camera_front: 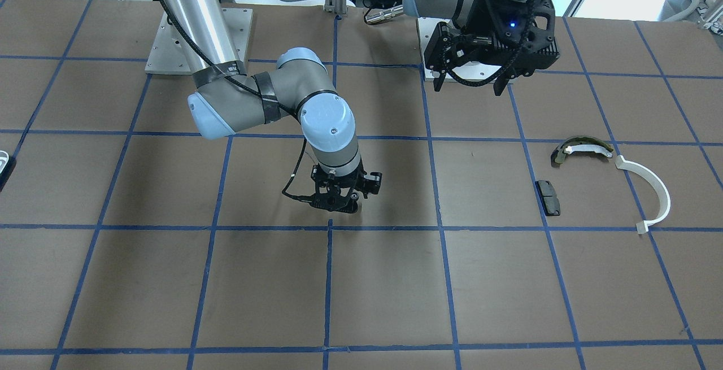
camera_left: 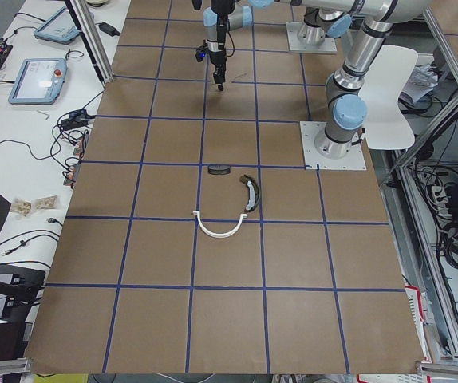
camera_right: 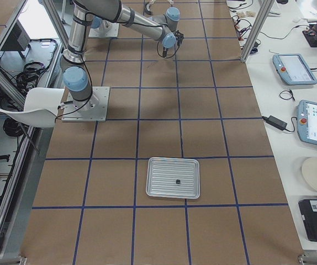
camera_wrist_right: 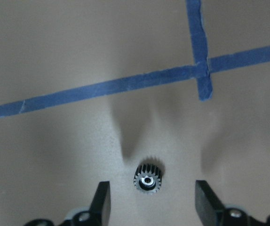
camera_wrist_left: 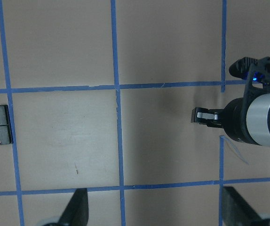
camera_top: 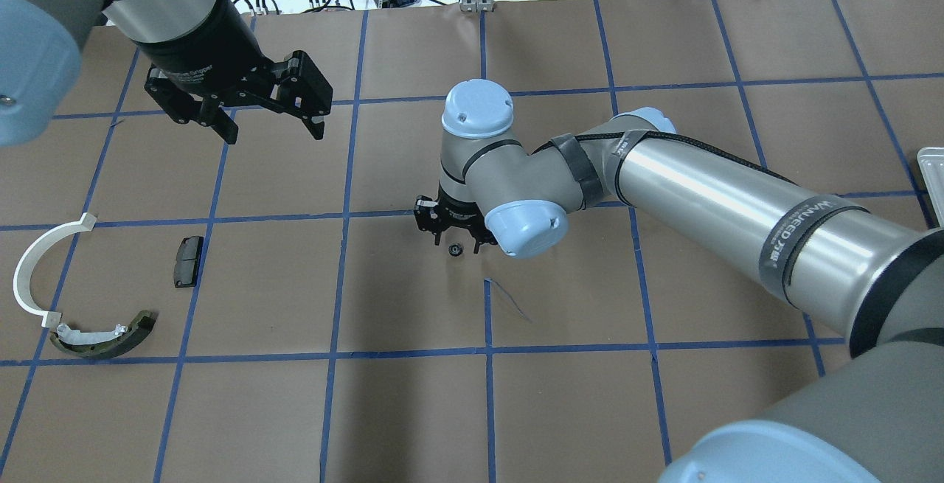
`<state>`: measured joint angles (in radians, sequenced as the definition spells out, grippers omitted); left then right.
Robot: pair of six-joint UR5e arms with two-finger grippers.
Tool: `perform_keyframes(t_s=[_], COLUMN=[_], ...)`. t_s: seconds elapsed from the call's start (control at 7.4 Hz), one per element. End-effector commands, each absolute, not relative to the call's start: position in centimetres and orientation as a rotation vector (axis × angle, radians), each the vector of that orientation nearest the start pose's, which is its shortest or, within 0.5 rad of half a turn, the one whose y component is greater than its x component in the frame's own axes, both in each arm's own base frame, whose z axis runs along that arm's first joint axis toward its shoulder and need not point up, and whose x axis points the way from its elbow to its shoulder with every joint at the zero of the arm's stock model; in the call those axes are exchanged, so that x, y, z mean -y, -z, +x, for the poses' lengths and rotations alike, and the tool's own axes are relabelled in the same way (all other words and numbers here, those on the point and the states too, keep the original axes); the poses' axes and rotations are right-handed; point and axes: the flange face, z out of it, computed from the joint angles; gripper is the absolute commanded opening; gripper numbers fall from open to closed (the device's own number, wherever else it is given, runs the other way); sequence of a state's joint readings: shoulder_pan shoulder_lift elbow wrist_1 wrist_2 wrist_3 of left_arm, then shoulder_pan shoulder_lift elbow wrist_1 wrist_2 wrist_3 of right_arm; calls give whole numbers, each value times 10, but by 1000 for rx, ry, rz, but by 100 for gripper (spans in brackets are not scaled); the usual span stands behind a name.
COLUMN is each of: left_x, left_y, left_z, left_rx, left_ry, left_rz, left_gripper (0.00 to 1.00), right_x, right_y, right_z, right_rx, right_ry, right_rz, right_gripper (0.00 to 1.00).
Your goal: Place bearing gear from tray to pile
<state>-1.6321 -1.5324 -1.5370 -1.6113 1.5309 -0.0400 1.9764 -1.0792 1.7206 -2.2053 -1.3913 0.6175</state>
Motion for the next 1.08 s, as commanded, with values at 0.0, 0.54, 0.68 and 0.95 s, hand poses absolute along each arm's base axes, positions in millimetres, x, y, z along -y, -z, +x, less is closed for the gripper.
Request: perform_keyframes(t_s=[0.0,0.54,0.68,0.95], left_x=[468,487,486,471], left_y=[-519,-448,-404,-305], left_z=[-166,-183,-197,-232], left_rx=[-3182,-3178,-3164,-3165], left_ry=[48,-171,-233,-133], left_rz=[35,-141,-159,-212], left_gripper=[100,100,100,100], right_x=[545,583,577,552], right_y=[-259,-298,-302,-306], right_z=[297,-11,-73,-192], right_rx=[-2970,-3105,-3144,-3172], right_ry=[10,-78,-79,-73], right_rz=[381,271,241,34], right_gripper=[100,100,100,100])
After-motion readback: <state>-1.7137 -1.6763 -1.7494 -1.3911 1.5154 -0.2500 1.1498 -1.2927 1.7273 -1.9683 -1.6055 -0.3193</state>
